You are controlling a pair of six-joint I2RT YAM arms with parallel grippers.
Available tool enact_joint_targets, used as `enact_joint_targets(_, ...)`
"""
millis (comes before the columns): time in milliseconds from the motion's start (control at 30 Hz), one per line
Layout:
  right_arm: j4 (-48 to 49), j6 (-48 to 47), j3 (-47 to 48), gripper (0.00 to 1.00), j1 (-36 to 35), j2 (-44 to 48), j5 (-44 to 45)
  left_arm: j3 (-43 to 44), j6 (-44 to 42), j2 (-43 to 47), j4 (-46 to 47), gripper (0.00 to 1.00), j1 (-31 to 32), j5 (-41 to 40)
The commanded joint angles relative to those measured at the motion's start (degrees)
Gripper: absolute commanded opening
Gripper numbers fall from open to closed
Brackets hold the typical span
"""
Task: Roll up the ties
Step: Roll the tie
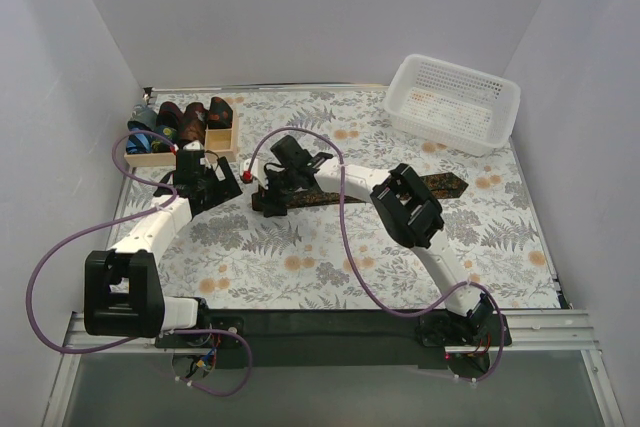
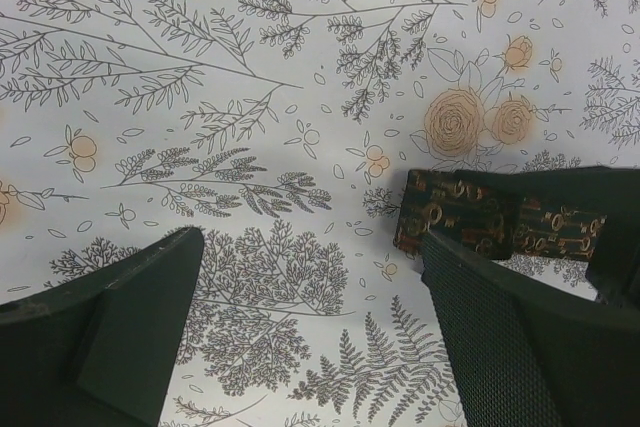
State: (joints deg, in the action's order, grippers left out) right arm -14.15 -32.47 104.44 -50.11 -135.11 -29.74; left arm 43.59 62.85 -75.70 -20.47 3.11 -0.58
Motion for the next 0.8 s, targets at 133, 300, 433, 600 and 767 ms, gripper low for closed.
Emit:
enact_joint_targets(133, -3.3, -1.3, -6.1, 0.51, -2.5, 2.0, 3.4, 0.5, -0.5, 0.7, 1.2, 0.83, -0.3, 0.2)
enact_joint_targets(300, -2.7, -0.6, -8.0, 0.46, -3.2, 3.4, 4.3, 0.4, -0.5, 1.1, 1.5, 0.82, -0.3, 0.5)
enact_joint_targets(433, -1.5, 0.4, -9.2, 0.44, -3.6, 4.6, 4.2, -0.3, -0.2, 1.6, 1.7, 0.82, -0.3, 2.4)
enact_joint_targets(600, -1.0, 0.7, -8.6, 0.43, -3.6, 5.8, 4.2, -1.9, 1.3, 3.0, 2.3, 0.82, -0.3, 4.7)
enact_joint_targets(767, -0.6, 2.6, -8.9, 0.70, -3.5, 8.7, 2.2, -4.0, 3.6, 4.8, 3.0, 0.82, -0.3, 9.4)
